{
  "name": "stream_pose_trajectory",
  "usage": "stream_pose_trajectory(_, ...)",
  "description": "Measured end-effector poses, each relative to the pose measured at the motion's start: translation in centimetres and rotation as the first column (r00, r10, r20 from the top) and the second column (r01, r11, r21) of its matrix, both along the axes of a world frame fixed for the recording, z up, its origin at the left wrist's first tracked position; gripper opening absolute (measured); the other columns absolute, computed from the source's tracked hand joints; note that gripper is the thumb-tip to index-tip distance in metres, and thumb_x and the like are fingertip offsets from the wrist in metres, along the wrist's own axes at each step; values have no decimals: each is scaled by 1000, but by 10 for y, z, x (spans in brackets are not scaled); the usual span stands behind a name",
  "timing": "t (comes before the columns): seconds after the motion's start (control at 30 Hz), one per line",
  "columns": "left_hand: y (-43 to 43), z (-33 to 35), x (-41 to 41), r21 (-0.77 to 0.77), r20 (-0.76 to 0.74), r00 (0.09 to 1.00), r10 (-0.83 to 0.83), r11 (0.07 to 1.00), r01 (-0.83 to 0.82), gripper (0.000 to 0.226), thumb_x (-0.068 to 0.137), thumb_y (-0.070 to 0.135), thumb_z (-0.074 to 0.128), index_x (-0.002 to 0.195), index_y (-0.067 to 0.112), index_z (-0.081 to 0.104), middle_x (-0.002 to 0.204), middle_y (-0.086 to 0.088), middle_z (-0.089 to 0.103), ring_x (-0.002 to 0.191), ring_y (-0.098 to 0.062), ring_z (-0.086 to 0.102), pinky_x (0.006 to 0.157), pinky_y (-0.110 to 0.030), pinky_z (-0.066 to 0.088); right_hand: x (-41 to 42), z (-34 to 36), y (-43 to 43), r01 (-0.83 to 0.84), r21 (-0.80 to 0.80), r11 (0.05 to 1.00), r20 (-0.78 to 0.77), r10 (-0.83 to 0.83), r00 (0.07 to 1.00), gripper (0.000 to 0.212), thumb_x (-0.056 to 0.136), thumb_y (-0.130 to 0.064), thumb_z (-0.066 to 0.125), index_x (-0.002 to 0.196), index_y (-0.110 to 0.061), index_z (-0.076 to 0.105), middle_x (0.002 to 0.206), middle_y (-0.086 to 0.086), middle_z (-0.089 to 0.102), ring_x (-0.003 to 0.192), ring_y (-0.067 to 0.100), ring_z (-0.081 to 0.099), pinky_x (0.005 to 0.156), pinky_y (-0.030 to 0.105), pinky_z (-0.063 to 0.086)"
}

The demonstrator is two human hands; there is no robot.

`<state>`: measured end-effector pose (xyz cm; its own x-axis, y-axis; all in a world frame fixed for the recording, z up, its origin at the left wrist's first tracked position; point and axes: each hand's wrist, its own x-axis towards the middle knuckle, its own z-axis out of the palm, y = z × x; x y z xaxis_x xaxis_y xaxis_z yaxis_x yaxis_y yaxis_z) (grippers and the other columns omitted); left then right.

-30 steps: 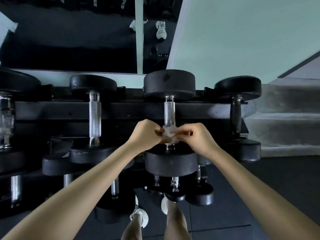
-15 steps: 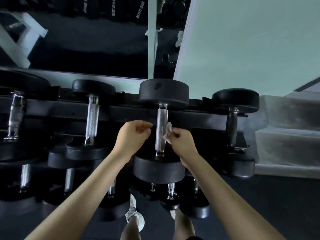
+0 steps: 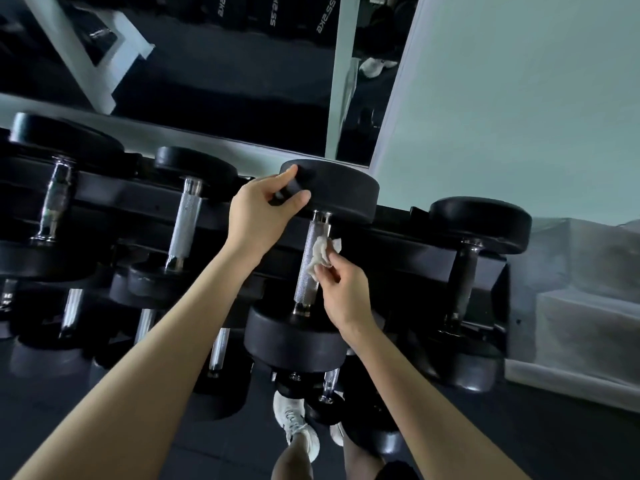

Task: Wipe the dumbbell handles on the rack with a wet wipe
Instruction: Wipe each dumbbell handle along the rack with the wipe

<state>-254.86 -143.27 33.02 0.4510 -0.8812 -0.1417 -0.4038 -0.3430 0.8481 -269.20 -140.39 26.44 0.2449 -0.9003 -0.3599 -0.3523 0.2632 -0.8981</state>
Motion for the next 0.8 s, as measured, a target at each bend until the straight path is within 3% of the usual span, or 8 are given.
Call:
stream_pose_trajectory(0.13,0,1,0,14,49,999,-14,1000,13,46,83,32,70,127,28,58,101,7,65,102,-13,61,94,-31,49,9,5,-17,42,5,999,35,-42,998,31,95,-17,54,125,-6,57,104,-1,66,101,10,62,88,13,47)
stream_pose_trajectory(0.27,-1,2,1,8,40,999,-19,1000,19,45,83,32,70,126,28,59,101,4,67,101,-15,62,95,-33,49,11,6,-18,45,36,998,102,-49,994,42,93,-20,58,134,-14,50,113,-4,62,105,6,58,83,8,41)
stream_pose_trajectory(0.5,-1,0,5,-2,91,993,-75,997,76,47,83,35,69,128,27,57,96,8,60,101,-16,61,94,-35,50,3,-5,3,5,81,997,-18,-3,1000,26,89,-18,65,112,-8,64,99,-2,68,96,9,64,79,12,46)
stream_pose_trajectory(0.6,-2,0,7,-12,135,986,-99,995,101,46,84,35,68,128,27,57,89,9,60,94,-15,61,88,-35,51,11,1,-19,91,98,991,32,-95,995,16,88,-17,65,98,-5,66,93,2,69,89,12,65,79,19,51)
stream_pose_trajectory(0.67,-3,1,8,-27,152,982,-111,993,116,46,84,35,68,128,25,58,87,8,61,89,-13,60,85,-32,52,16,5,-29,123,94,988,36,-127,991,12,88,-17,65,94,-6,64,88,0,67,83,9,63,74,16,48)
stream_pose_trajectory(0.8,-3,3,8,-25,151,982,-116,992,121,46,84,33,69,127,24,58,72,17,54,69,-2,53,70,-20,45,10,5,-14,70,95,993,-77,-63,995,20,87,-19,67,98,-2,65,93,5,69,84,12,64,68,15,50)
